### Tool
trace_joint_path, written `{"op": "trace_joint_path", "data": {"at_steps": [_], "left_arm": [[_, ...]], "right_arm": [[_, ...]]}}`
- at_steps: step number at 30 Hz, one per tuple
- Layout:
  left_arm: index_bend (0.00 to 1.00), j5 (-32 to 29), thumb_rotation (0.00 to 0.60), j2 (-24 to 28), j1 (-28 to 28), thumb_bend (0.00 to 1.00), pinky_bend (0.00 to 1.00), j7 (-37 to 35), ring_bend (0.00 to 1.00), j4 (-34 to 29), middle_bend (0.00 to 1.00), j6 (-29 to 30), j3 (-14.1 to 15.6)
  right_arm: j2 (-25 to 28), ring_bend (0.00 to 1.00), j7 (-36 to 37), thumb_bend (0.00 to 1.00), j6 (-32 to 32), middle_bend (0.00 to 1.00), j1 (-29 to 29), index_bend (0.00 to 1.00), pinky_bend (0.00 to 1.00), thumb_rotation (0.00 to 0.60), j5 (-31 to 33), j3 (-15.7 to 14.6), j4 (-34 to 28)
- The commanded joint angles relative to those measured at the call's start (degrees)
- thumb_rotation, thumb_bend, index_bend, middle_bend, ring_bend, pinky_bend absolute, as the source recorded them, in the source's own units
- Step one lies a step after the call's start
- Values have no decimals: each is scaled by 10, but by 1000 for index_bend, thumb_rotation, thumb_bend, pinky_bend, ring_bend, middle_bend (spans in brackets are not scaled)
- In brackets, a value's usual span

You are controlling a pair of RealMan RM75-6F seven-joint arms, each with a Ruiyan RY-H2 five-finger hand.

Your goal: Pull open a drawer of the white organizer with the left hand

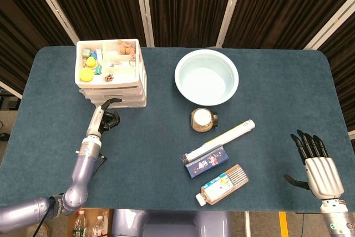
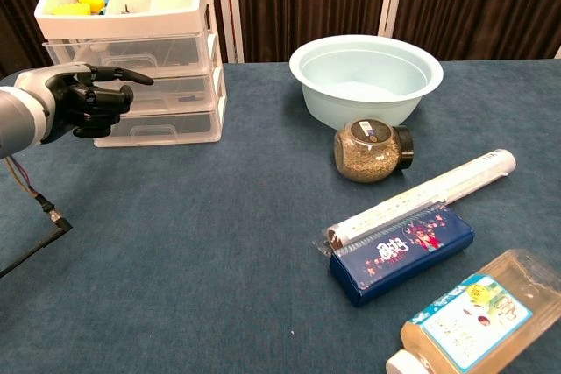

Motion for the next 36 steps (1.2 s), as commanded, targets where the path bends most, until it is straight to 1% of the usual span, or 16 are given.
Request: {"op": "trace_joint_path", "data": {"at_steps": [1,3,6,8,9,11,14,19,22,25,30,36], "left_arm": [[263,14,600,7,12,723,1000,-8,954,-10,1000,3,10],[271,34,600,13,19,722,1000,-8,954,-17,1000,7,21],[274,91,600,23,28,722,1000,4,954,-22,1000,23,46],[270,140,600,29,32,723,1000,18,954,-21,1000,41,63],[268,197,600,43,28,723,1000,54,954,-18,1000,64,77],[257,228,600,50,29,723,1000,71,954,-20,1000,80,87],[247,261,600,66,21,723,1000,115,954,-23,1000,92,92],[212,259,600,86,7,723,1000,182,953,-30,1000,93,87],[206,234,600,100,-8,724,1000,250,953,-36,1000,90,84],[214,212,600,107,-17,729,1000,296,954,-43,1000,91,80],[203,192,600,109,-27,731,1000,339,954,-39,1000,99,81],[201,164,600,107,-32,732,1000,366,954,-34,1000,102,83]], "right_arm": [[0,0,0,68,0,0,0,0,0,600,0,0,0],[0,0,-1,68,0,0,0,0,0,600,1,0,0],[-1,0,-1,68,0,0,0,0,0,600,1,0,0],[-1,0,-2,68,0,0,0,0,0,600,1,0,0],[-1,0,-3,68,0,0,0,0,0,600,0,0,0],[-2,0,-4,68,0,0,0,0,0,600,1,0,0],[-2,0,-5,68,0,0,0,0,0,600,0,0,0],[-2,0,-6,68,1,0,-1,0,0,600,-1,-1,0],[-3,0,-6,67,1,0,-1,0,0,600,-1,-1,-1],[-3,0,-6,67,0,0,-1,0,0,600,0,-1,-1],[-2,0,-6,68,0,0,0,0,0,600,-1,-1,-1],[-3,0,-5,67,0,0,0,0,0,600,-1,-1,0]]}}
